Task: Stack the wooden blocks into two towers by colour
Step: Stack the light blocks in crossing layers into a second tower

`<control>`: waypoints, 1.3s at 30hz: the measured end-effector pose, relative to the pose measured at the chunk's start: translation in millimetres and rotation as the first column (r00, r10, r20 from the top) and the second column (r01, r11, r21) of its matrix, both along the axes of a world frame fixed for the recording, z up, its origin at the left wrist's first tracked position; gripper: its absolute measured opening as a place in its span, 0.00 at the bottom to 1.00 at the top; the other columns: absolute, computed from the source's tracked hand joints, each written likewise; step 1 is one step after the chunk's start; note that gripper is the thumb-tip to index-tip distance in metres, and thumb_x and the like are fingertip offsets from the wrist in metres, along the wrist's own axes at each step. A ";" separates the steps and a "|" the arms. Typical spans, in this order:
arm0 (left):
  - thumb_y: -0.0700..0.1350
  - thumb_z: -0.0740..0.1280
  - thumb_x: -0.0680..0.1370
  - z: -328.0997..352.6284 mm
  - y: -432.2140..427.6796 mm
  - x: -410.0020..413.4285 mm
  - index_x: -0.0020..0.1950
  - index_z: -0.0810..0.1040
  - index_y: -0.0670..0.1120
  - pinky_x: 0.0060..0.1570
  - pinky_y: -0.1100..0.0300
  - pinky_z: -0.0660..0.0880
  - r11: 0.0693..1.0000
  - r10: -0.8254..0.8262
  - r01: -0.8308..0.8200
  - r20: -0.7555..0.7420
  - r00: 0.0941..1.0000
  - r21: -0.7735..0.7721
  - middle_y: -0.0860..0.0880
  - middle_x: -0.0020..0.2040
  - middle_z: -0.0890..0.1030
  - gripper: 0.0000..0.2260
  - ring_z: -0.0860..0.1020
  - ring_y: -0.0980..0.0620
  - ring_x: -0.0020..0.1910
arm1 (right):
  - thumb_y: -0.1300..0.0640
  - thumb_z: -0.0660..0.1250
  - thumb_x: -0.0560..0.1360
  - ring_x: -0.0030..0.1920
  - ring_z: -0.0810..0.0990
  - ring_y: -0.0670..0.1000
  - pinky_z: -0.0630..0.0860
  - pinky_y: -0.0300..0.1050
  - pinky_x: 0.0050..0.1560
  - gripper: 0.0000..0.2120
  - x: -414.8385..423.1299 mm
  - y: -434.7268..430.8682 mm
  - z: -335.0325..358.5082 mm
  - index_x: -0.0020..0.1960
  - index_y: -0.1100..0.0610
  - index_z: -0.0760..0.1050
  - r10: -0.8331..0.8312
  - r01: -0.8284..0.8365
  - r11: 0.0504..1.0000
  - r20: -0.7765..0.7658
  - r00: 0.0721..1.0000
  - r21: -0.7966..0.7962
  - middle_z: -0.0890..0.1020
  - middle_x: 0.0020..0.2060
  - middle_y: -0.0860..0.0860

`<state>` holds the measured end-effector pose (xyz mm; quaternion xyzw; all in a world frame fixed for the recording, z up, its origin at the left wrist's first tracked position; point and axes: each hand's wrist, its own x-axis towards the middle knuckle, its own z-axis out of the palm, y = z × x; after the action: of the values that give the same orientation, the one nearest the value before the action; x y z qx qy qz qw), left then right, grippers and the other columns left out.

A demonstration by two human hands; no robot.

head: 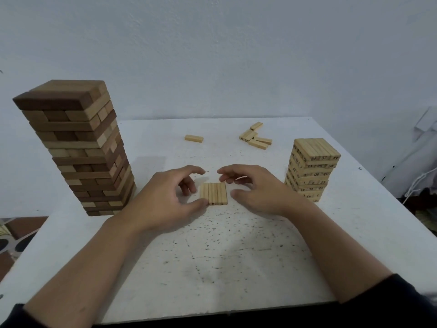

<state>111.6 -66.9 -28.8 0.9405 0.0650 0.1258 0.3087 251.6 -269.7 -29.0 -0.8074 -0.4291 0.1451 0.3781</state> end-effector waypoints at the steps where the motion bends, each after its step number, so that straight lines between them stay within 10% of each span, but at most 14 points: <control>1: 0.61 0.74 0.71 -0.1 -0.9 -0.5 0.67 0.75 0.62 0.42 0.69 0.68 1.000 -0.004 0.004 -0.013 1.000 0.006 0.60 0.48 0.80 0.25 0.77 0.63 0.50 | 0.62 0.68 0.77 0.63 0.76 0.37 0.70 0.32 0.66 0.24 -0.5 -0.1 -0.3 0.70 0.47 0.75 0.009 -0.009 1.000 0.007 1.000 -0.012 0.80 0.59 0.40; 6: 0.65 0.74 0.71 -1.9 -8.6 2.7 0.66 0.72 0.64 0.42 0.69 0.69 0.999 -0.016 0.017 -0.017 1.000 0.033 0.62 0.50 0.79 0.26 0.76 0.64 0.52 | 0.58 0.74 0.74 0.61 0.74 0.36 0.69 0.26 0.63 0.26 -3.2 0.1 -0.9 0.71 0.46 0.74 0.024 -0.025 1.000 0.026 0.999 0.004 0.79 0.58 0.39; 12: 0.62 0.73 0.72 -1.6 -13.5 3.5 0.70 0.63 0.70 0.62 0.50 0.71 0.998 -0.054 0.056 -0.059 0.997 0.041 0.67 0.59 0.75 0.30 0.70 0.58 0.64 | 0.48 0.77 0.71 0.59 0.73 0.42 0.74 0.44 0.65 0.32 -11.7 7.3 -3.3 0.73 0.45 0.71 0.005 -0.003 1.000 0.124 0.992 -0.014 0.76 0.55 0.40; 17: 0.56 0.70 0.72 1.9 -9.0 6.3 0.70 0.62 0.73 0.53 0.42 0.79 0.990 -0.113 0.101 -0.121 0.986 -0.101 0.66 0.64 0.76 0.31 0.77 0.47 0.60 | 0.39 0.76 0.70 0.60 0.71 0.42 0.74 0.49 0.65 0.36 -16.3 11.3 -6.4 0.74 0.45 0.69 -0.056 0.065 0.997 0.174 0.983 -0.046 0.73 0.56 0.40; 23: 0.68 0.67 0.75 2.4 -2.6 -1.8 0.78 0.56 0.67 0.72 0.45 0.69 0.997 -0.082 0.082 -0.189 0.979 -0.008 0.66 0.76 0.66 0.35 0.64 0.54 0.76 | 0.30 0.55 0.79 0.80 0.50 0.45 0.52 0.46 0.78 0.42 -28.1 -2.0 8.0 0.83 0.54 0.48 -0.002 0.082 0.937 0.229 0.973 -0.339 0.54 0.81 0.47; 29: 0.68 0.38 0.79 -5.2 -23.7 -7.6 0.83 0.37 0.47 0.79 0.54 0.40 0.915 0.032 0.147 -0.431 0.902 0.375 0.51 0.83 0.35 0.39 0.33 0.56 0.80 | 0.39 0.37 0.84 0.80 0.33 0.49 0.35 0.47 0.80 0.34 -45.0 -11.2 -8.9 0.82 0.59 0.36 0.153 0.092 0.817 0.368 0.917 -0.570 0.36 0.81 0.54; 39: 0.63 0.35 0.82 -19.5 -30.7 -3.6 0.84 0.46 0.50 0.79 0.55 0.46 0.898 0.088 0.053 -0.296 0.951 0.437 0.54 0.84 0.44 0.33 0.40 0.54 0.82 | 0.48 0.41 0.87 0.82 0.41 0.48 0.41 0.53 0.81 0.27 -50.2 -1.6 -12.1 0.83 0.58 0.45 0.067 0.164 0.861 0.429 0.901 -0.481 0.46 0.83 0.52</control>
<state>108.1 -97.7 -48.3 0.9932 0.0905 -0.0082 0.0731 201.4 -271.3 -41.1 -0.9004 -0.4276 0.0605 0.0523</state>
